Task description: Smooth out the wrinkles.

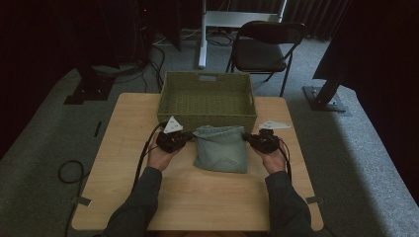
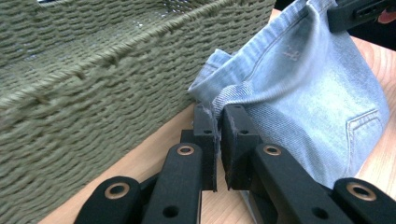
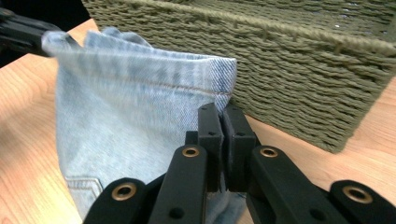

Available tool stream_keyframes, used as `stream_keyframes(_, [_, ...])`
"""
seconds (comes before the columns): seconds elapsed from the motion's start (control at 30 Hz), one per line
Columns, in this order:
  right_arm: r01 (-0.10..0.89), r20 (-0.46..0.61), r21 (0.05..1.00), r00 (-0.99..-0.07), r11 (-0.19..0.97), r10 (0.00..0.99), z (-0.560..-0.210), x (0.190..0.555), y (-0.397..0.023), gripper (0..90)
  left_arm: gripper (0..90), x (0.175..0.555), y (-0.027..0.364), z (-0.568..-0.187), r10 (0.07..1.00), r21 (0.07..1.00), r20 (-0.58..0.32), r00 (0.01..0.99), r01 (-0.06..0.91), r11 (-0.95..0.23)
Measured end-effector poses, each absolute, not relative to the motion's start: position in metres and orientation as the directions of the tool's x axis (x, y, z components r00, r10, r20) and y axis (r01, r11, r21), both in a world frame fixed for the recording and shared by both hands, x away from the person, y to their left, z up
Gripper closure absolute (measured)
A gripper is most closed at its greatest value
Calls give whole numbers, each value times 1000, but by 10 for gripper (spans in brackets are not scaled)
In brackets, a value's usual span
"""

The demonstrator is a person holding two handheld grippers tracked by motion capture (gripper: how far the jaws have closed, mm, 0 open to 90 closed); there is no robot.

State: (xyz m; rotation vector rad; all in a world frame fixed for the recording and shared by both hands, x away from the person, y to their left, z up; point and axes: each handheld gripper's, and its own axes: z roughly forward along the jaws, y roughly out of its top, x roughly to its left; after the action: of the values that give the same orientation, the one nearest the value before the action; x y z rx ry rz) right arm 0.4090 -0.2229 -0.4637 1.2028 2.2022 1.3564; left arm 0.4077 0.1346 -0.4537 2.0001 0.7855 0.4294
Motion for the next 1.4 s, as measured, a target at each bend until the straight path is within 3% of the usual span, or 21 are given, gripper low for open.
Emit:
stream_keyframes(0.07, [506,175,837,-607,207,776,-464,410,-223,888,900,408,137,-452,706,859,6,708,357,-366])
stream_keyframes(0.17, [510,132,828,-580,232,804,-468,411,-220,888,848,411,146,-451,739,873,-33,673,380,-307])
stream_keyframes(0.5, [514,141,827,-581,227,802,-470,414,-220,879,675,407,138,-472,712,844,-27,701,398,-360])
stream_keyframes(0.67, [511,143,829,-585,226,798,-469,414,-221,876,631,409,125,-480,722,824,37,691,387,-413])
stream_keyframes(0.73, [510,144,830,-586,225,797,-469,414,-221,875,673,412,121,-481,745,831,65,663,378,-409])
stream_keyframes(0.9, [506,148,835,-586,216,797,-468,413,-223,876,880,417,120,-477,769,860,36,638,373,-350])
stream_keyframes(1.03, [519,148,828,-566,211,811,-469,414,-224,876,900,421,126,-474,766,877,-44,642,392,-278])
stream_keyframes(1.4, [570,143,800,-484,187,863,-481,423,-222,891,900,421,129,-478,741,850,-29,670,407,-334])
